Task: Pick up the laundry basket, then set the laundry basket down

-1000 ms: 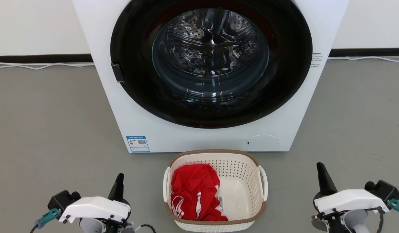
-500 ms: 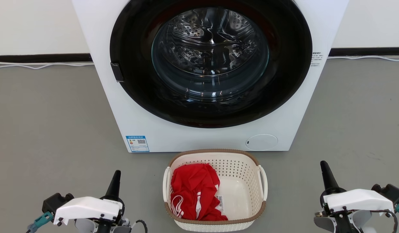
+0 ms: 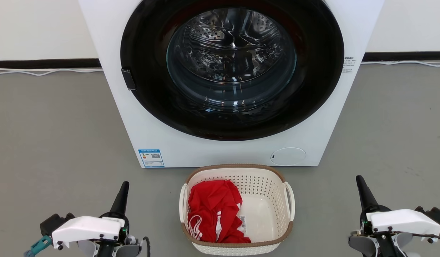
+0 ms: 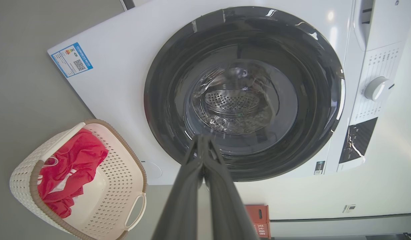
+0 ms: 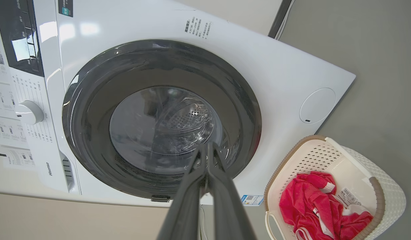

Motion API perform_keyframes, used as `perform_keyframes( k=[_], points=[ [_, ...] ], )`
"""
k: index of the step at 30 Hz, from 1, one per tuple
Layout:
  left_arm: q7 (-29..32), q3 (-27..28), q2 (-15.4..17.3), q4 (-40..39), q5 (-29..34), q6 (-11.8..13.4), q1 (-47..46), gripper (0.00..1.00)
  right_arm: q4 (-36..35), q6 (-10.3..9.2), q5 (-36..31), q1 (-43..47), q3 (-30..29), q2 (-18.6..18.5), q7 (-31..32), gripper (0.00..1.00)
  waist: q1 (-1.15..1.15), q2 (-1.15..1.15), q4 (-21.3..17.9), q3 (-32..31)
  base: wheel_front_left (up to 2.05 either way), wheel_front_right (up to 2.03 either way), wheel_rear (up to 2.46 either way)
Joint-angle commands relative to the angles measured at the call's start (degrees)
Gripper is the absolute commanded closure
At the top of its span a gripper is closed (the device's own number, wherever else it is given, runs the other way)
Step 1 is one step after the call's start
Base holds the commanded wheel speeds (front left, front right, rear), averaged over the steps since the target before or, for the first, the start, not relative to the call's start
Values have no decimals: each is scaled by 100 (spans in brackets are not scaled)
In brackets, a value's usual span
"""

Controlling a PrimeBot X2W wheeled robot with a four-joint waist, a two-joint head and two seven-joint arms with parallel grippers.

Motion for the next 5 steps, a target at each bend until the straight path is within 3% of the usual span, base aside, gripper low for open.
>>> perform_keyframes(
  k=[1, 5],
  points=[
    [35, 175, 60, -206, -132, -66, -66, 100, -215, 35, 146, -82, 70, -23, 59, 100, 0, 0, 0, 1, 0, 0, 0],
    [101, 233, 59, -284, -344, -107, -42, 100, -298, 36, 422, -55, 47, -23, 125, 100, 0, 0, -2, 4, 0, 0, 0]
  ],
)
